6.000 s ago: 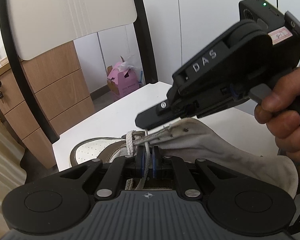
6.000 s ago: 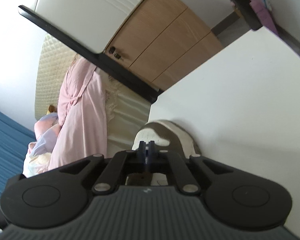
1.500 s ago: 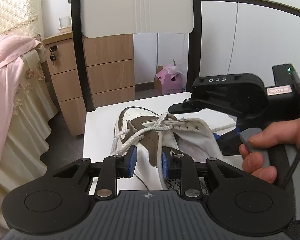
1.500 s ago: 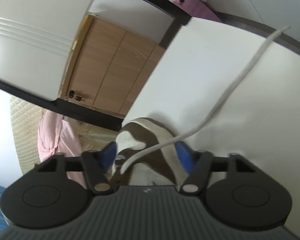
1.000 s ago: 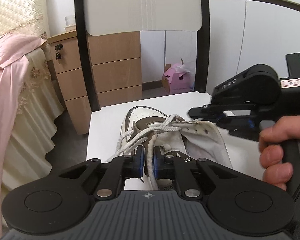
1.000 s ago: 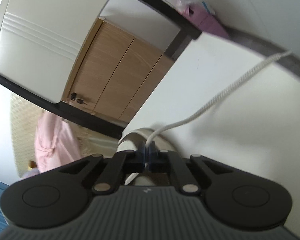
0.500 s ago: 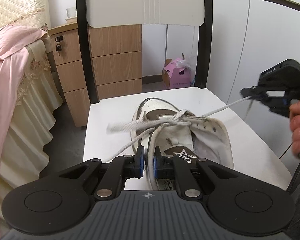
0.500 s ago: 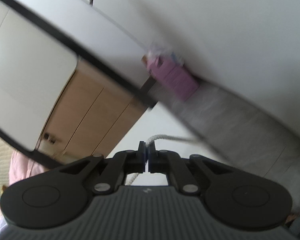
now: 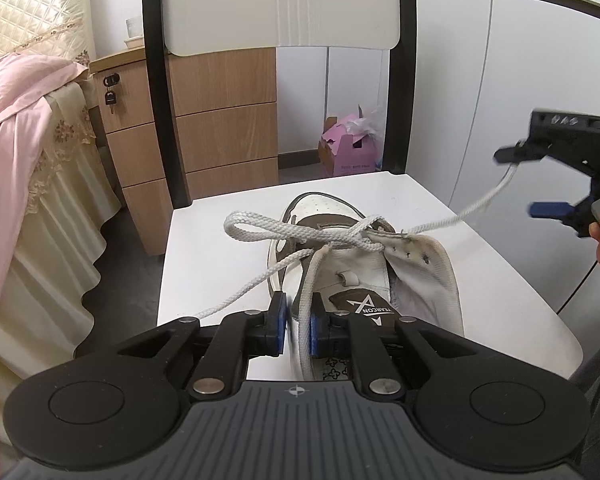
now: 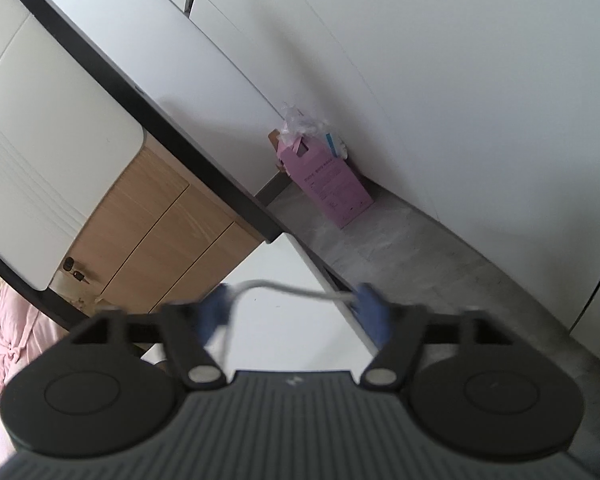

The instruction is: Lace up shoes with both hands

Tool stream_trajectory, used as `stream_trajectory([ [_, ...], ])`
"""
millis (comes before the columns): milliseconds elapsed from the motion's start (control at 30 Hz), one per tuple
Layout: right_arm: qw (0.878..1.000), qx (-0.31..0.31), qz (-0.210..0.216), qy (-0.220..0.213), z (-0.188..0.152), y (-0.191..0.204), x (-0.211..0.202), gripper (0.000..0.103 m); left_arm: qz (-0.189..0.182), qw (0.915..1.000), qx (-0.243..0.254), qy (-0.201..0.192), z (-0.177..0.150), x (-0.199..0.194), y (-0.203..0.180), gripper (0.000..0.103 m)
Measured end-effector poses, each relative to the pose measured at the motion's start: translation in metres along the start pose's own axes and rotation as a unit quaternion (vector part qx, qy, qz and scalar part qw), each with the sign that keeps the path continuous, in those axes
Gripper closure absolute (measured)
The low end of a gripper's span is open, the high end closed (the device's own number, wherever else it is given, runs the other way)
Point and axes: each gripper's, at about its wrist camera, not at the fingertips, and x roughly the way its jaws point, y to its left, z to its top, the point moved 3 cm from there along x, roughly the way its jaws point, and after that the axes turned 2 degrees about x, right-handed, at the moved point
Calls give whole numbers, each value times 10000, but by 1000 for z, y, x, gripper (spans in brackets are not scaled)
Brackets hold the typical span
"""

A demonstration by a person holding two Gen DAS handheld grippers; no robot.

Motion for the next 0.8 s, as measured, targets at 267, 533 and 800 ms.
stream_trajectory([
  [267,9991,-239,111,-330,5,7,-32,1,-101,9998,169,-47,-2,-4,-8,69],
  [533,9995,64,317,51,3,4,-28,0,-168,9994,257,-183,4,-1,-12,68],
  [800,9953,370,732,521,-10,13,-16,0,174,9987,352,-312,11,8,-8,94],
])
